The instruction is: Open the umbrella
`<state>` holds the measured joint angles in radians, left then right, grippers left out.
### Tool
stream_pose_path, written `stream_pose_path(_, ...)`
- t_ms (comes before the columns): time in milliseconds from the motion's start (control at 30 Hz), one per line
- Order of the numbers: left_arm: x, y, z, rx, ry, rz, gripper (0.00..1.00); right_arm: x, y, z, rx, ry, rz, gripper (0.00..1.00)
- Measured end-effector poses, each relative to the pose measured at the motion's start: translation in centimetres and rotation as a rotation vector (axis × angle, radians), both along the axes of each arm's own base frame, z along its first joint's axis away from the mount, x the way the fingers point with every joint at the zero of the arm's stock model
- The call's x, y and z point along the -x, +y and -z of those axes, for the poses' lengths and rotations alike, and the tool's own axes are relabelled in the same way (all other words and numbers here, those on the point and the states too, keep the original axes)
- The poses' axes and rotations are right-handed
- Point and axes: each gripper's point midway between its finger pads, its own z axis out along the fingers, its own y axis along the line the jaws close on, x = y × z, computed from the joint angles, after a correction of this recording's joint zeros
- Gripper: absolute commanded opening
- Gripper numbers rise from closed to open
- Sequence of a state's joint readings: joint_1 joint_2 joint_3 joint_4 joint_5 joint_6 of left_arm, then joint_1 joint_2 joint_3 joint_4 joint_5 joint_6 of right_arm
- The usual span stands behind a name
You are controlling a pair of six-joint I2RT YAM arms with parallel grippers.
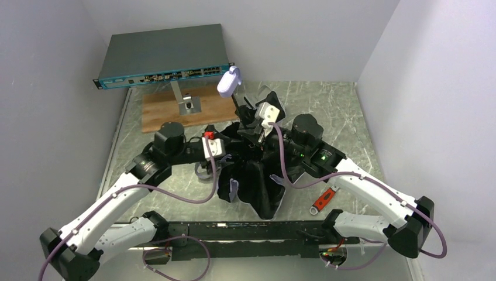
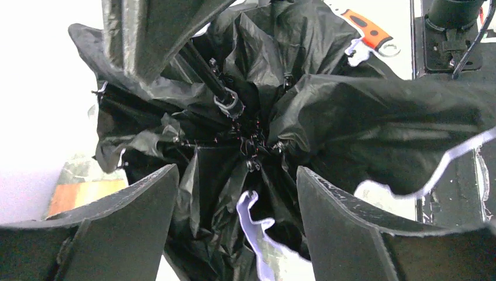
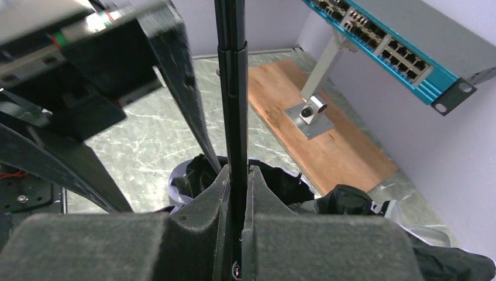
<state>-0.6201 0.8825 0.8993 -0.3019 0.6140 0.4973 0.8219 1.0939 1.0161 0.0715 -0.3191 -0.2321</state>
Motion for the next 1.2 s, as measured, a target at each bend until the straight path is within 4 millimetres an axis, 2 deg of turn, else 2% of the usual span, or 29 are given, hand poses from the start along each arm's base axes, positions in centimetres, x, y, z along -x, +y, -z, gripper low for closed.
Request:
stream_pose_path(133, -0.9, -1.6, 1.7, -0.033, 0.035, 0.011, 0.73, 0.4, 0.4, 0.1, -0.007, 0.03, -0.017, 0.0)
stream_pose_path(300, -2.1, -2.5, 4.6, -0.08, 0.098, -0.015, 0.76, 0.9, 0.5, -1.9, -0.046, 0.022, -0.027, 0.0)
stream_pose_path(367, -2.0, -2.1, 6.7, -0.103, 0.117, -0.027, 0.75, 1.1, 0.1, -2.9, -0.064, 0.01, -0.019, 0.0)
stream_pose_path(500, -1.3, -0.4, 11.8, -0.193, 0.169, -0.057, 0.64, 1.6, -1.1, -4.3, -0.08, -0.013, 0.003, 0.0)
stream_pose_path(567, -1.6, 1.1, 12.8, -0.22, 0.172, -0.087, 0.56, 1.9, -1.8, -4.4, -0.072, -0.017, 0.017, 0.0)
stream_pose_path(700, -3.9, 5.7, 11.6, -0.204, 0.094, -0.202, 0.42, 2.6, -2.7, -4.7, -0.068, -0.021, 0.027, 0.0)
stream_pose_path(800, -5.3, 9.7, 11.6, -0.239, 0.052, -0.31, 0.42, 2.8, -3.5, -4.9, -0.06, -0.037, 0.043, 0.0)
stream_pose_path(867, -5.6, 11.9, 12.6, -0.281, 0.065, -0.357, 0.43, 2.7, -3.9, -4.9, -0.056, -0.048, 0.061, 0.0)
stream_pose_path(900, -5.5, 12.7, 13.3, -0.305, 0.08, -0.367, 0.47, 2.7, -4.1, -4.9, -0.053, -0.051, 0.065, 0.0)
stream_pose_path(967, -5.0, 13.3, 14.2, -0.334, 0.103, -0.357, 0.66, 2.5, -4.1, -4.5, -0.045, -0.053, 0.072, 0.0)
stream_pose_path(1000, -4.7, 13.3, 14.3, -0.336, 0.107, -0.343, 0.72, 2.4, -4.1, -4.1, -0.039, -0.048, 0.075, 0.0)
stream_pose_path(1067, -3.9, 12.7, 13.8, -0.312, 0.121, -0.306, 0.77, 2.2, -4.0, -2.9, -0.024, -0.035, 0.076, 0.0)
stream_pose_path(1133, -3.5, 11.6, 11.7, -0.253, 0.111, -0.271, 0.78, 2.0, -3.7, -1.5, -0.012, -0.021, 0.076, 0.0)
stream_pose_path(1200, -3.2, 10.2, 8.7, -0.191, 0.066, -0.233, 0.79, 1.6, -3.3, 0.6, 0.0, 0.0, 0.082, 0.0)
